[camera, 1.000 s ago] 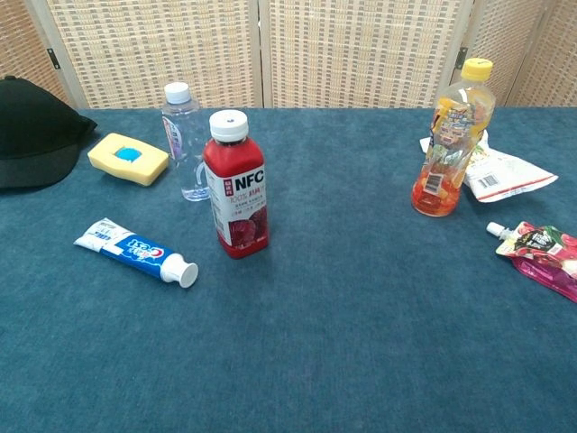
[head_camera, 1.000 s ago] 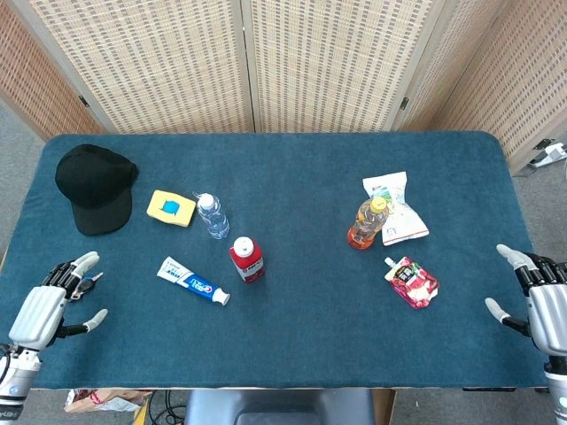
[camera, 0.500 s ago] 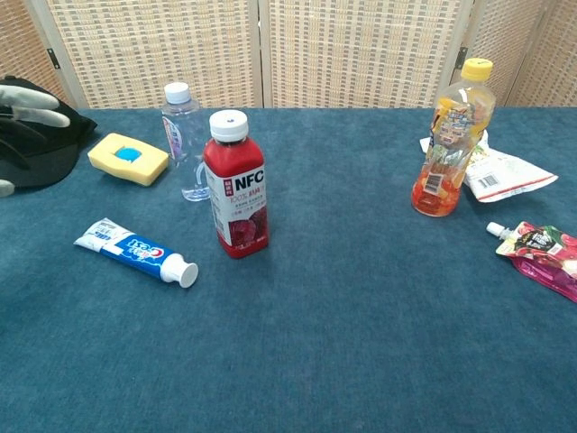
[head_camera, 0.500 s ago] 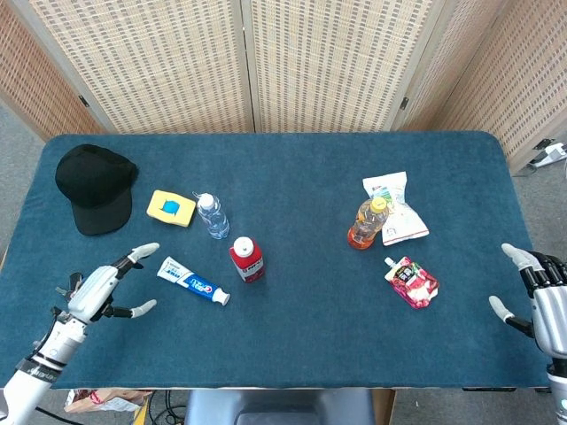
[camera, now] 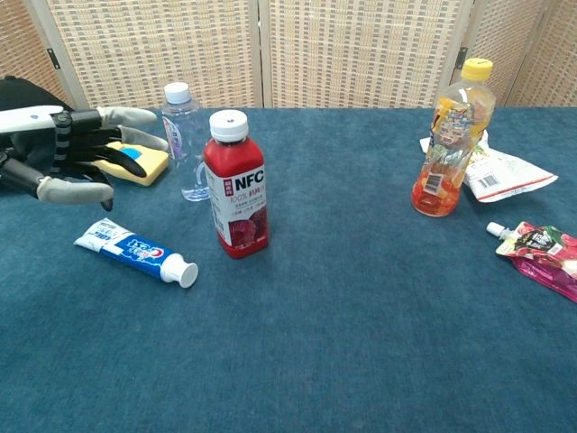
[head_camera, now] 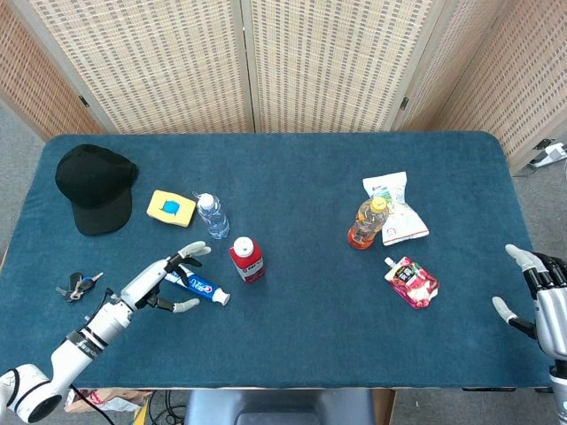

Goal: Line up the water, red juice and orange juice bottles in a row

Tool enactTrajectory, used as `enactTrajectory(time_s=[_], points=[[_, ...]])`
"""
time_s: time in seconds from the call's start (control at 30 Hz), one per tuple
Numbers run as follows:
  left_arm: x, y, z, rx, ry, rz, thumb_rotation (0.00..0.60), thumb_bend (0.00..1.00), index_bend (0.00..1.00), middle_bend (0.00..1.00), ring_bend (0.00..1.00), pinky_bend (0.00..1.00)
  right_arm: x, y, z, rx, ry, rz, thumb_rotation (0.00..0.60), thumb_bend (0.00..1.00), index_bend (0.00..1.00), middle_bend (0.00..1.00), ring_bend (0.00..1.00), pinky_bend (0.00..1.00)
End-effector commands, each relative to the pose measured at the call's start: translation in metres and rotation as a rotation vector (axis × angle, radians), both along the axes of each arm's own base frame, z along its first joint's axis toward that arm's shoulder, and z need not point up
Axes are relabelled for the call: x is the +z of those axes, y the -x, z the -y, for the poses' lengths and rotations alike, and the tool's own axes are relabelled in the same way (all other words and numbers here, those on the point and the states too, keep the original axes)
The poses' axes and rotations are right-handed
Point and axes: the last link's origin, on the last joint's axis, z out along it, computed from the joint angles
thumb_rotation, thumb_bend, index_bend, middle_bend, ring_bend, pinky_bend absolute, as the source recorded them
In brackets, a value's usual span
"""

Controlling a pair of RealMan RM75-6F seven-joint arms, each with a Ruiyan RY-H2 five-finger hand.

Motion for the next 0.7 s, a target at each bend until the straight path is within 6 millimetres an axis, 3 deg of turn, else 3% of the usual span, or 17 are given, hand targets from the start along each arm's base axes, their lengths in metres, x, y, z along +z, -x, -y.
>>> enactTrajectory(time_s=[0.03, 0.17, 0.7], points=[[-0.009, -0.004, -0.005, 0.002, 0.026, 0.010, 0.600, 0.20, 0.07, 0.10, 0.22, 0.43, 0.000, 0.001, 0.000, -0.002, -0.001, 0.000, 0.600, 0.20, 0.20, 0.26, 0.22, 0.26], [-0.017, -0.007, -0.009, 0.004, 0.036, 0.012, 0.600, 0.20, 0.06, 0.10, 0.20, 0.33, 0.000, 0.002, -0.002, -0.005, -0.001, 0.001, 0.600, 0.20, 0.20, 0.26, 0.22, 0.26], [-0.034, -0.016, -0.029, 0.017, 0.060, 0.049, 0.600, 0.20, 0.04, 0.09, 0.08, 0.21, 0.005, 0.007, -0.007, -0.022, 0.003, -0.001, 0.600, 0.20, 0.20, 0.27, 0.22, 0.26]])
